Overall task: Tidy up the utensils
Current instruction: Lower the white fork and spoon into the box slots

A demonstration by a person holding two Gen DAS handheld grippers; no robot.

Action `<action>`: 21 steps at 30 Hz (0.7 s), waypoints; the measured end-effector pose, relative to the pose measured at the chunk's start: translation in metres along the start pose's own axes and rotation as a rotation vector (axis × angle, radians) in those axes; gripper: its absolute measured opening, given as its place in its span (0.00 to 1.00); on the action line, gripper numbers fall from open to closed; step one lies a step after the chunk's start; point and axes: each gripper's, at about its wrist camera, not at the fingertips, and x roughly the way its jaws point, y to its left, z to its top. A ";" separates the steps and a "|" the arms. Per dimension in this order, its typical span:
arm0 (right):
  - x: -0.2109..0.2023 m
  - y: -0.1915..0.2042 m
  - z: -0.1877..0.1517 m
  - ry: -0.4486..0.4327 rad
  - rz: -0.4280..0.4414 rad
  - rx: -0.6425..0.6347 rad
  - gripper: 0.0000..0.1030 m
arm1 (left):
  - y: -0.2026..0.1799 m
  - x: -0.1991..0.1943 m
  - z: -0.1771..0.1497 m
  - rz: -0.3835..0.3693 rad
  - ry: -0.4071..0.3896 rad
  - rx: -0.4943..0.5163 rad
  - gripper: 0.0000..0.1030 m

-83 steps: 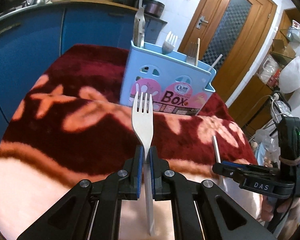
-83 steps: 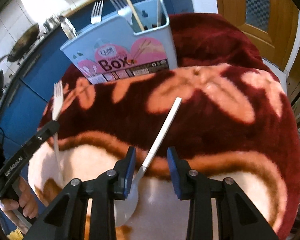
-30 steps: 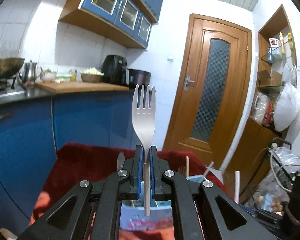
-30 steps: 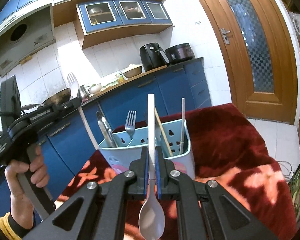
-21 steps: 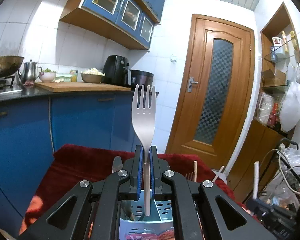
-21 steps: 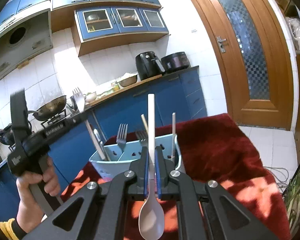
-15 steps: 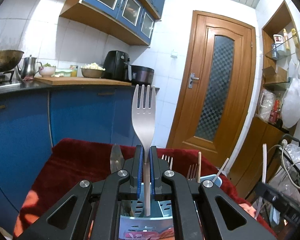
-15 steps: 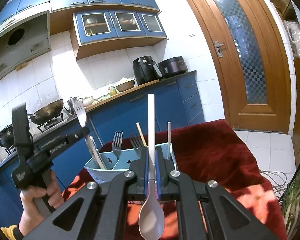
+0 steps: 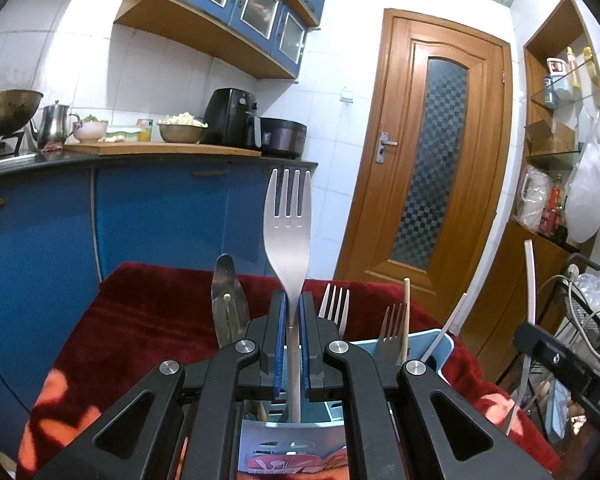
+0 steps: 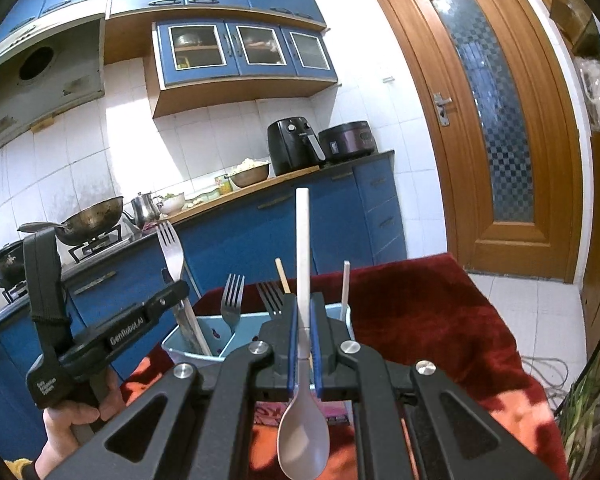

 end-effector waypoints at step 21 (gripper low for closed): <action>0.060 0.007 0.007 -0.110 -0.073 -0.114 0.08 | 0.000 0.013 -0.013 -0.002 0.046 0.005 0.06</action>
